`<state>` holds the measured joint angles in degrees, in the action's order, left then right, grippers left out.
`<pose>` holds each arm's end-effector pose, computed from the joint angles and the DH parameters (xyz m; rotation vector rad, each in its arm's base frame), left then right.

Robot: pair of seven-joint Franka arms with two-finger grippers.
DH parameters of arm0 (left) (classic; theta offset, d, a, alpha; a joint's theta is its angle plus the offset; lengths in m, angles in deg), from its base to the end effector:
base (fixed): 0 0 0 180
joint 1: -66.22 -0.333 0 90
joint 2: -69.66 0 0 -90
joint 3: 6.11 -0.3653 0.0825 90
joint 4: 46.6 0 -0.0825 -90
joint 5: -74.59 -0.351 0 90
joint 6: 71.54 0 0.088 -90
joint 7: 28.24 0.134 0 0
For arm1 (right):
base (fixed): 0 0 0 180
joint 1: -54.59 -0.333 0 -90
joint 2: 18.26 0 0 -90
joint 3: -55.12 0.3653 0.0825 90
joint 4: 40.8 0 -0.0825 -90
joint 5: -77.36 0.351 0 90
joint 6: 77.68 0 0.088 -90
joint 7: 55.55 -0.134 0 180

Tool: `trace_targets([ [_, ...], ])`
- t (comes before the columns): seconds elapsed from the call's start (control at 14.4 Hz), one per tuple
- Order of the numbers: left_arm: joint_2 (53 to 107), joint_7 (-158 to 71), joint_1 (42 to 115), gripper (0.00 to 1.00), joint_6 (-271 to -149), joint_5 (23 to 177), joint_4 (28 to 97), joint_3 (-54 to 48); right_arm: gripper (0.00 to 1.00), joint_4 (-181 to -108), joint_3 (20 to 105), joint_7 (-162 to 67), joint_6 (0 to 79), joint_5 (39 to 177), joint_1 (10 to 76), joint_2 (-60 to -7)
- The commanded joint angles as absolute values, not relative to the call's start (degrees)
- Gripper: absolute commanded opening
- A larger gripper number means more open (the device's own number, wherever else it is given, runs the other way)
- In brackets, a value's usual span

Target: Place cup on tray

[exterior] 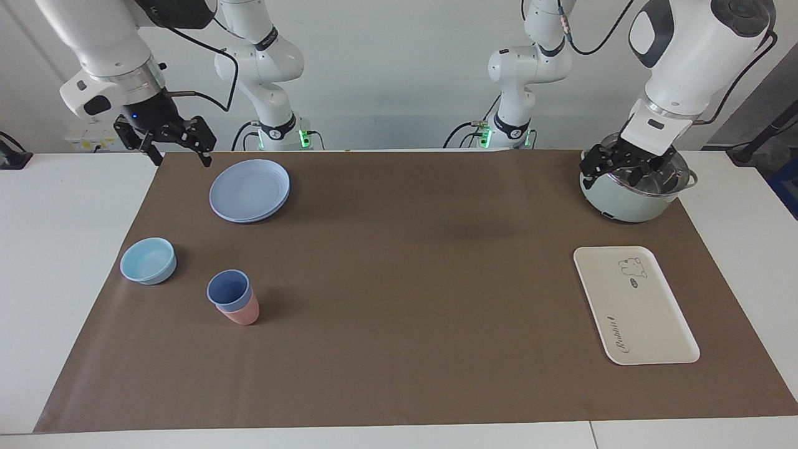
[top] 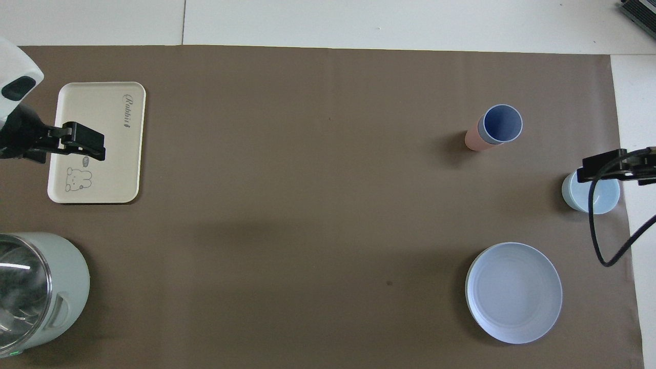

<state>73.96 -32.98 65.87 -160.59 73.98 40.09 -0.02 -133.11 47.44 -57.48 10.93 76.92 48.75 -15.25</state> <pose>0.5430 -0.0506 0.6308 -3.1353 0.0271 0.0518 0.4993 -0.0192 0.6536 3.1392 -0.1032 -0.0197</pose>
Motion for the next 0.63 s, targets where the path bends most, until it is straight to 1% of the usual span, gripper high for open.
trace_targets([
  [0.0, 71.9, -32.7, 65.3, 1.0, -161.3, 73.4, 42.4, 0.4, 1.0, -134.3, 47.8, -58.6, 11.5, 75.7, 48.9, -14.0],
  [0.35, 71.9, -32.7, 65.3, 1.0, -161.3, 73.4, 42.4, 0.4, 1.0, -134.7, 47.8, -58.8, 11.6, 76.0, 48.9, -14.0],
  [0.56, 71.9, -32.7, 65.3, 1.0, -161.3, 73.4, 42.4, 0.4, 1.0, -137.0, 47.8, -58.5, 14.2, 76.3, 48.9, -13.0],
])
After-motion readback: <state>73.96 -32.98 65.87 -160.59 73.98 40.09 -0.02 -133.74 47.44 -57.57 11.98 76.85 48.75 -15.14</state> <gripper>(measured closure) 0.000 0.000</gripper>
